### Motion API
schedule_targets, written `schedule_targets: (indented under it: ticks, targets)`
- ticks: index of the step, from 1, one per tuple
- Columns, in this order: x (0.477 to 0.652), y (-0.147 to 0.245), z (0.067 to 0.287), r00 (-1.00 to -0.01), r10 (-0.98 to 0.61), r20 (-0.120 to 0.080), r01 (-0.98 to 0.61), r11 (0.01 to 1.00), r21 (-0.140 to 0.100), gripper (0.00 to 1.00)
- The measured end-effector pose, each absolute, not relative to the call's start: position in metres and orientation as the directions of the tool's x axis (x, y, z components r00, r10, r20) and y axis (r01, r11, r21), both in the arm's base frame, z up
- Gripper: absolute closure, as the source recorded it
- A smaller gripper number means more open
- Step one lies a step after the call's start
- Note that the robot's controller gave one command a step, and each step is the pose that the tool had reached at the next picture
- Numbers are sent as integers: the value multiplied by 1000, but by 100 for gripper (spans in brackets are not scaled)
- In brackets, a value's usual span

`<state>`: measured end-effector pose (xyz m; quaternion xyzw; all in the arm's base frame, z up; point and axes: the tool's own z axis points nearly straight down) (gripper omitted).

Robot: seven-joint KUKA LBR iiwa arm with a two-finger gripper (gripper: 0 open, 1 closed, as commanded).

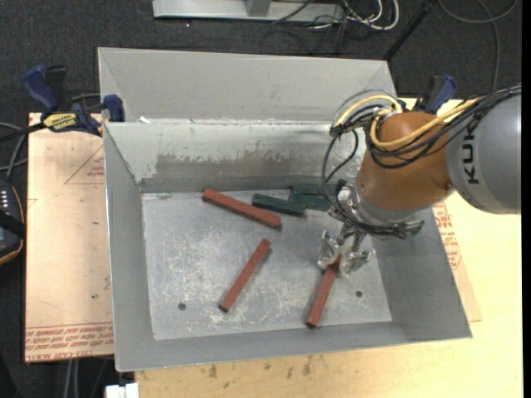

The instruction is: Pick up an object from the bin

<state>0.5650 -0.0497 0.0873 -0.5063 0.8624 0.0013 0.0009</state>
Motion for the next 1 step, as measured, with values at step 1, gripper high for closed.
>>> schedule_targets:
  ticks: [1]
  targets:
    - [563, -57, 275, -474, -881, -6, -881, 474, -10, 100]
